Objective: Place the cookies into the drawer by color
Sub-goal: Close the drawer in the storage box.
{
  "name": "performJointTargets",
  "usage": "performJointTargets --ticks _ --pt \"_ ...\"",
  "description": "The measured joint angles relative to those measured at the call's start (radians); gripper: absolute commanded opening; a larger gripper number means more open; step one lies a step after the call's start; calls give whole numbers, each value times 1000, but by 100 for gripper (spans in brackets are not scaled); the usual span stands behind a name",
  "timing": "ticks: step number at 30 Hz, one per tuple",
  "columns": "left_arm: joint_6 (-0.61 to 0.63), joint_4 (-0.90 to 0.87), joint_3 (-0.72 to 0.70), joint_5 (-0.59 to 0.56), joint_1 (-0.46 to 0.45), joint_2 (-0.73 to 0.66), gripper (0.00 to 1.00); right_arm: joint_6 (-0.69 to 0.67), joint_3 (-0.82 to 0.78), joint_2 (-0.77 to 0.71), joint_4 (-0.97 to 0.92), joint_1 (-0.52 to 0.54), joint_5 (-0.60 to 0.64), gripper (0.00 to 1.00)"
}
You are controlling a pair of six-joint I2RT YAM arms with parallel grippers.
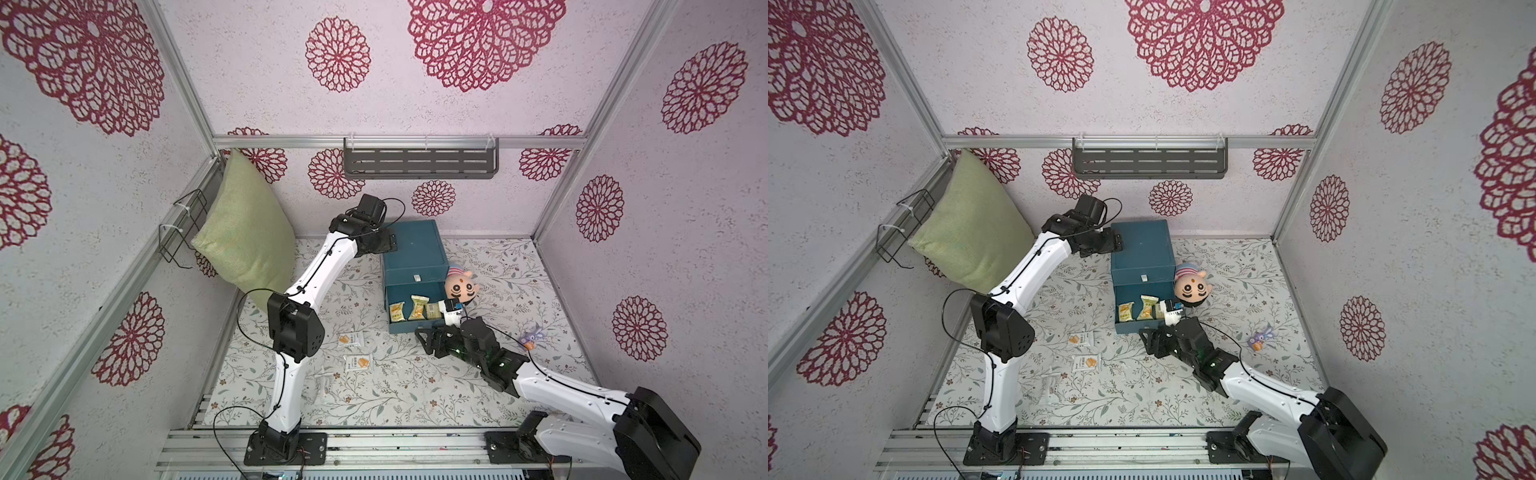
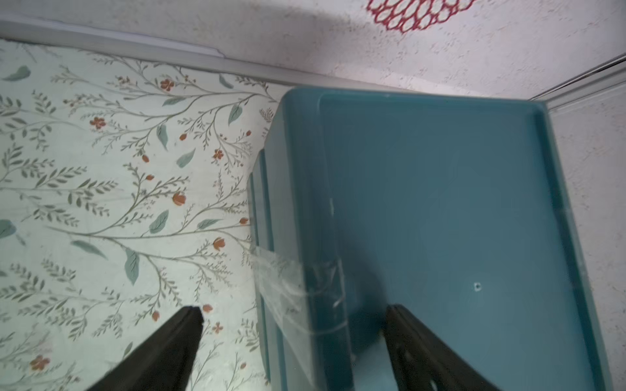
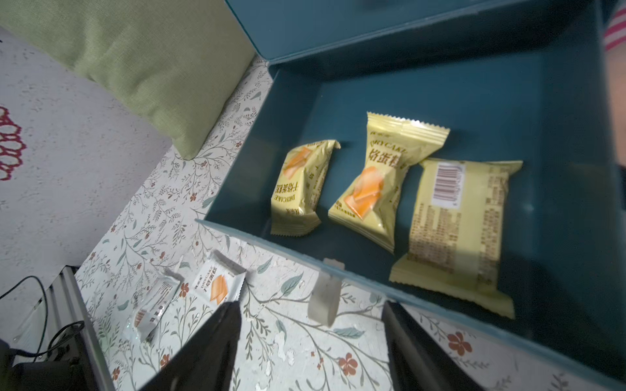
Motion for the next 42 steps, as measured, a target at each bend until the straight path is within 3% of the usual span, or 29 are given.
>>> performJointTargets --ticks 17,21,25,29,34,42 --pt "-1 64 -123 6 0 -69 90 79 122 229 181 -117 -4 70" --pt "-1 70 -137 7 0 -78 90 147 85 202 255 -120 -32 65" --pt "-4 90 -167 10 0 -93 90 250 -61 116 366 -120 -60 61" --pt "-4 114 -212 16 0 -121 90 333 -141 110 422 -121 -72 48" --pt "-3 114 -221 23 0 -128 90 405 -134 204 518 -141 -73 37" --pt "-3 100 -205 24 0 -121 89 487 -9 432 635 -200 -91 36"
